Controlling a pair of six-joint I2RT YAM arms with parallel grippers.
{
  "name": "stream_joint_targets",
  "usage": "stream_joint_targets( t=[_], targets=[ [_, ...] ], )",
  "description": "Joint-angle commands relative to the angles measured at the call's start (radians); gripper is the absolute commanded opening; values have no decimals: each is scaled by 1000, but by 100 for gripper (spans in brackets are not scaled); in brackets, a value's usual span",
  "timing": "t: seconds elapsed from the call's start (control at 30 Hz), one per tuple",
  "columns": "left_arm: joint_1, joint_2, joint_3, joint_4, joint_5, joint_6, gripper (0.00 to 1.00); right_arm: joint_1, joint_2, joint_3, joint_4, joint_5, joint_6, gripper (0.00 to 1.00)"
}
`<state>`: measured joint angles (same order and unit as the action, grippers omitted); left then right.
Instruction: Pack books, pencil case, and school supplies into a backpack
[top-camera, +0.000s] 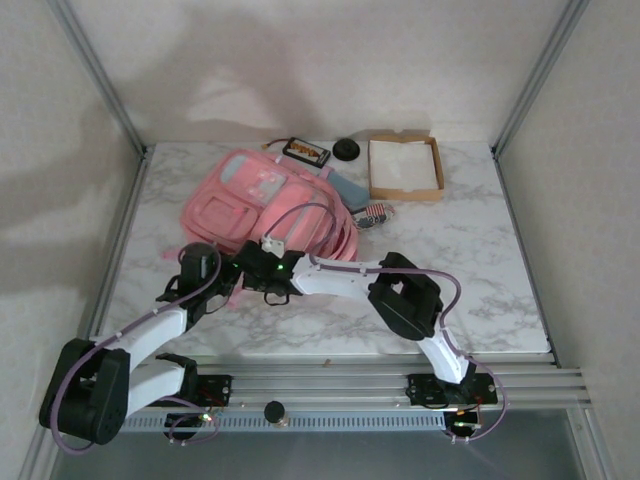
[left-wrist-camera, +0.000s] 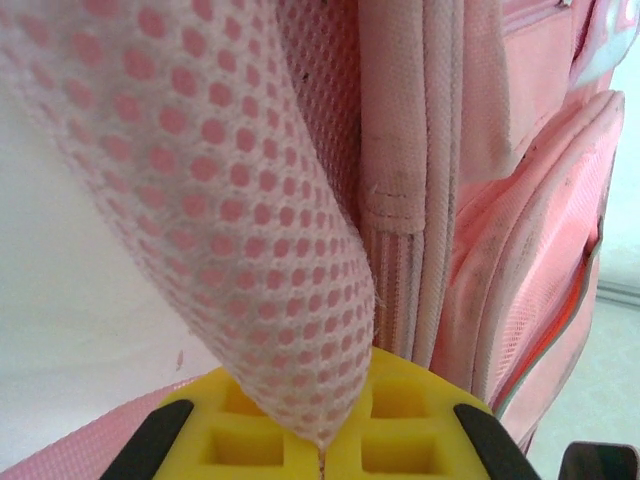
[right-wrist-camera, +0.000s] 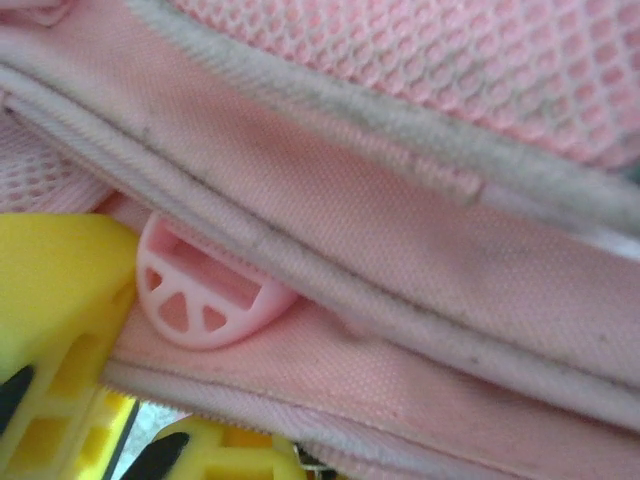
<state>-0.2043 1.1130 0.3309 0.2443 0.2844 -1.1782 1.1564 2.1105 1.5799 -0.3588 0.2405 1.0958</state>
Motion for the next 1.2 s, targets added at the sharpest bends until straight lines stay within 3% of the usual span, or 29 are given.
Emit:
stream_joint_targets(
  t=[0.0, 0.13, 0.3, 0.43, 0.67, 0.7, 0.77, 0.83, 0.93, 1.17],
  targets=[
    [22, -10, 19, -21, -54, 26, 0, -23, -113, -113, -20, 20, 20, 0],
    [66, 10, 32, -43, -73, 50, 0, -49, -223, -302, 57, -38, 66, 0],
    [129, 49, 49, -38, -54, 84, 0, -54, -314, -386, 27, -19, 66, 0],
    [192, 88, 73, -45, -41, 129, 0, -78, -417, -524, 106, -66, 97, 0],
    [232, 143, 145, -47, 47, 218, 0, -71, -451, -521, 115, -125, 16, 0],
    [229, 139, 138, -30, 80, 212, 4, -64, -441, -505, 119, -136, 6, 0],
    [213, 103, 116, -36, 129, 173, 44, -58, -414, -471, 134, -177, -17, 0],
    [186, 25, 70, -55, 129, 118, 60, -44, -396, -455, 152, -187, -33, 0],
    [122, -119, -14, -50, 116, -5, 67, -29, -375, -442, 173, -209, -52, 0],
    [-118, -282, -102, -29, -21, -303, 64, -21, -362, -463, 233, -241, -79, 0]
  ],
)
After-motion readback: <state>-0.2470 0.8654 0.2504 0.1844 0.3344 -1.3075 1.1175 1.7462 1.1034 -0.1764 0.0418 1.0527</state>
